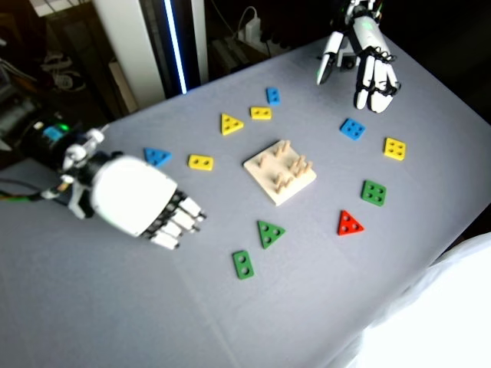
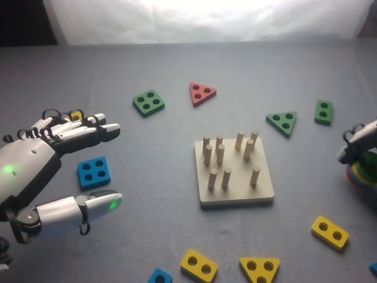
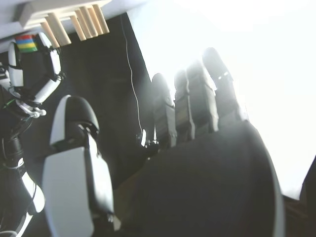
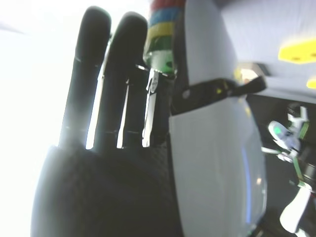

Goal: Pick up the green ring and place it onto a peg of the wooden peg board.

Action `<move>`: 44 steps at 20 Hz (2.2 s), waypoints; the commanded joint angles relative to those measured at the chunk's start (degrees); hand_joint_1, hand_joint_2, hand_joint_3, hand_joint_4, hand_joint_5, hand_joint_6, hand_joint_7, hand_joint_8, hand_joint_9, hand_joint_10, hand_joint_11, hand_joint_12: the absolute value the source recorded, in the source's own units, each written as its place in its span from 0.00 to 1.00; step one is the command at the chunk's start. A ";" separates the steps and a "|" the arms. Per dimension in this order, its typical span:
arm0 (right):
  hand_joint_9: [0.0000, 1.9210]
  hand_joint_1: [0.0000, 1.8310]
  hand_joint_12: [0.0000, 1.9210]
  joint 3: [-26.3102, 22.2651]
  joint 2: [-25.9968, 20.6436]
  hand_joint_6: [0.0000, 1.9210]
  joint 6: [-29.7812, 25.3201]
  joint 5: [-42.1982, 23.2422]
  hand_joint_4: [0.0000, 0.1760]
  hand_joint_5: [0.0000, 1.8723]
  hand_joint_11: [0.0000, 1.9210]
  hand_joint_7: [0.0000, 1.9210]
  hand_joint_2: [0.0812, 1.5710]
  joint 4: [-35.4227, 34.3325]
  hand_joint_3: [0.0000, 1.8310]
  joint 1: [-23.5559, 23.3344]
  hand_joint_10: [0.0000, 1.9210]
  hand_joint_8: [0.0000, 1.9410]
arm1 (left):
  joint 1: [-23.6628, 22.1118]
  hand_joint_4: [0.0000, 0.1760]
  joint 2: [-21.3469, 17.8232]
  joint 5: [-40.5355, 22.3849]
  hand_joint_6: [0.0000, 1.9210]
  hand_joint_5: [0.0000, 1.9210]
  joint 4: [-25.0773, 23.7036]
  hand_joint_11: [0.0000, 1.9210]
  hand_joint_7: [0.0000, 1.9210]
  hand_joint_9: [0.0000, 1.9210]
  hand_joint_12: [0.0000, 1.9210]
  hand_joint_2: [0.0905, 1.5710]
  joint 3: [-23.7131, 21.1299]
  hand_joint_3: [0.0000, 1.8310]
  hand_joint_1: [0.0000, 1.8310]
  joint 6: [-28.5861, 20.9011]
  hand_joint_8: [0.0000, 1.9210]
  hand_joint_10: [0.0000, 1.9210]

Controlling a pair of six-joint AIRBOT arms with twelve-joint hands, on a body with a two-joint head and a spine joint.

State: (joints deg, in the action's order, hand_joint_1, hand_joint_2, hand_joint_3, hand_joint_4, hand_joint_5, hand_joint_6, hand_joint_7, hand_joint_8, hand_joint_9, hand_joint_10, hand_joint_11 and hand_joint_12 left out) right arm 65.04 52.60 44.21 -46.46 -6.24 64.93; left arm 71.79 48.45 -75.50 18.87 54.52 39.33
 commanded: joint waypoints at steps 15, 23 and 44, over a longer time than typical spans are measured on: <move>0.62 0.69 0.73 4.06 5.68 0.35 -13.29 -11.36 0.00 0.60 0.52 0.64 0.64 13.69 0.00 -12.17 0.44 0.33 | -0.26 0.31 0.59 -7.05 0.00 0.26 -0.99 0.00 0.17 0.15 0.42 0.66 0.37 0.00 0.38 -0.45 0.00 0.00; 0.58 0.70 0.83 7.49 11.02 0.08 -17.30 -3.53 0.00 0.72 0.51 0.65 0.62 26.64 0.00 -19.99 0.59 0.36 | -0.26 0.29 0.66 -6.60 0.00 0.24 -1.13 0.00 0.14 0.11 0.31 0.66 0.69 0.00 0.35 -0.63 0.00 0.00; 0.61 0.69 0.68 6.78 8.70 0.25 -21.69 -0.22 0.15 0.67 0.42 0.66 0.62 33.87 0.00 -20.51 0.33 0.30 | -0.27 0.26 0.77 -6.39 0.00 0.25 -1.36 0.00 0.15 0.11 0.34 0.66 0.89 0.00 0.37 -1.13 0.00 0.00</move>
State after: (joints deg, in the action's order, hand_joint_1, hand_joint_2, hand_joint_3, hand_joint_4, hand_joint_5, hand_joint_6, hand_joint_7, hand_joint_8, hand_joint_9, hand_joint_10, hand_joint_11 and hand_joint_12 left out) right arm 72.20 60.95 22.72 -40.86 29.10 44.88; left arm 72.07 48.80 -75.00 18.65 55.35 38.72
